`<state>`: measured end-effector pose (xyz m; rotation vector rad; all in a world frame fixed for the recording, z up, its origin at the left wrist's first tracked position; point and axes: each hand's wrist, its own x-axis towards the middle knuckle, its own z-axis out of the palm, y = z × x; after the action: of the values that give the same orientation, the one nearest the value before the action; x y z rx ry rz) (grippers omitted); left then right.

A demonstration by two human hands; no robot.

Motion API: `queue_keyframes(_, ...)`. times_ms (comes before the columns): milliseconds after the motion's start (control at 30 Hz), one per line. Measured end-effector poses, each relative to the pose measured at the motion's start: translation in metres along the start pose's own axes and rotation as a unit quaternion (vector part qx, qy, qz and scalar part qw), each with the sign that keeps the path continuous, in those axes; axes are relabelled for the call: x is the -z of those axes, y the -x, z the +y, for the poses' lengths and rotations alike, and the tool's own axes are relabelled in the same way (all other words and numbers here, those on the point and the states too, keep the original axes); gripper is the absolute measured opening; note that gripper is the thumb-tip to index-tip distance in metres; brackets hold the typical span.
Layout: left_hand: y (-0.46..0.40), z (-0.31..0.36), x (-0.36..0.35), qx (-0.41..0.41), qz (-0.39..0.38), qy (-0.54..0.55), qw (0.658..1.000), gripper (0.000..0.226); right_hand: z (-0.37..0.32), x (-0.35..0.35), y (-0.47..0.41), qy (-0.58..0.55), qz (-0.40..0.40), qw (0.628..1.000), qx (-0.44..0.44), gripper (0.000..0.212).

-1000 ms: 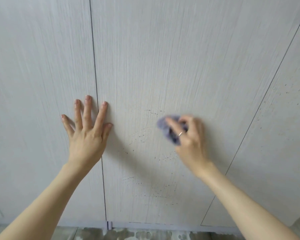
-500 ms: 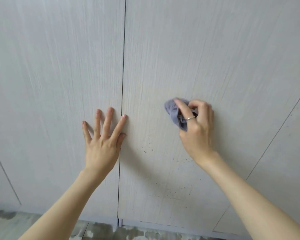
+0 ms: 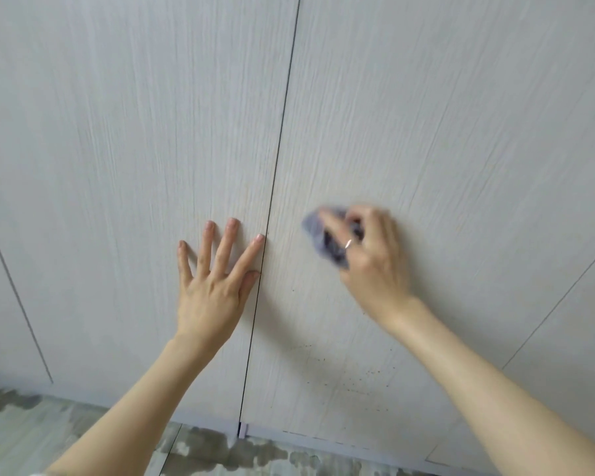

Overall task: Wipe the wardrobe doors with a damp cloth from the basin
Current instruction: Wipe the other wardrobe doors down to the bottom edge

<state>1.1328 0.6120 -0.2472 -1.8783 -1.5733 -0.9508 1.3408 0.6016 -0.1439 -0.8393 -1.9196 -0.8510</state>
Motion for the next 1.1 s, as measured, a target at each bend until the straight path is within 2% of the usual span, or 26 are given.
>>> queue_keyframes(67, 0.004, 0.001, -0.002, 0.01, -0.005, 0.005, 1.0, 0.051, 0.001, 0.001, -0.035, -0.014, 0.082, 0.99, -0.11, 0.049)
queue_keyframes(133, 0.01, 0.0, -0.005, 0.018, -0.011, 0.009, 1.0, 0.052, -0.006, -0.006, -0.045, -0.018, 0.109, 0.984, -0.142, 0.047)
queue_keyframes(200, 0.014, -0.002, -0.008, 0.025, -0.016, 0.019, 0.999, 0.054, -0.014, -0.017, -0.019, -0.006, 0.069, 0.994, -0.084, 0.042)
queue_keyframes(267, 0.015, -0.002, -0.009, 0.028, -0.012, 0.024, 0.999, 0.055, -0.024, -0.025, 0.027, 0.02, -0.018, 0.999, 0.025, 0.034)
queue_keyframes(333, 0.018, -0.003, -0.01, 0.027, -0.012, 0.024, 0.999, 0.055, -0.03, -0.025, 0.066, 0.058, -0.111, 0.985, 0.12, 0.024)
queue_keyframes(400, 0.025, -0.006, -0.013, 0.025, -0.022, 0.027, 0.999, 0.055, -0.032, -0.023, 0.075, 0.063, -0.143, 0.979, 0.129, 0.03)
queue_keyframes(467, 0.036, -0.009, -0.018, 0.034, -0.034, 0.029, 0.998, 0.055, -0.033, -0.023, 0.053, 0.033, -0.1, 0.992, 0.073, 0.034)
queue_keyframes(567, 0.047, -0.011, -0.021, 0.053, -0.057, 0.041, 0.996, 0.055, -0.035, -0.026, -0.005, 0.012, 0.026, 0.998, -0.057, 0.04)
queue_keyframes(667, 0.049, -0.011, -0.02, 0.051, -0.067, 0.047, 0.995, 0.054, -0.046, -0.033, -0.029, 0.002, 0.061, 0.993, -0.105, 0.047)
queue_keyframes(767, 0.047, -0.012, -0.02, 0.053, -0.063, 0.053, 0.995, 0.054, -0.056, -0.045, -0.001, -0.006, 0.026, 0.998, -0.051, 0.04)
queue_keyframes(867, 0.048, -0.014, -0.021, 0.045, -0.057, 0.058, 0.996, 0.056, -0.064, -0.056, 0.045, 0.008, -0.052, 0.998, 0.033, 0.026)
queue_keyframes(967, 0.051, -0.015, -0.023, 0.045, -0.055, 0.058, 0.996, 0.056, -0.071, -0.058, 0.081, 0.055, -0.139, 0.982, 0.119, 0.028)
queue_keyframes(1033, 0.05, -0.016, -0.024, 0.044, -0.05, 0.063, 0.996, 0.055, -0.067, -0.053, 0.082, 0.065, -0.144, 0.979, 0.127, 0.029)
queue_keyframes(1100, 0.048, -0.014, -0.025, 0.048, -0.034, 0.071, 0.996, 0.058, -0.058, -0.048, 0.07, 0.044, -0.102, 0.99, 0.089, 0.027)
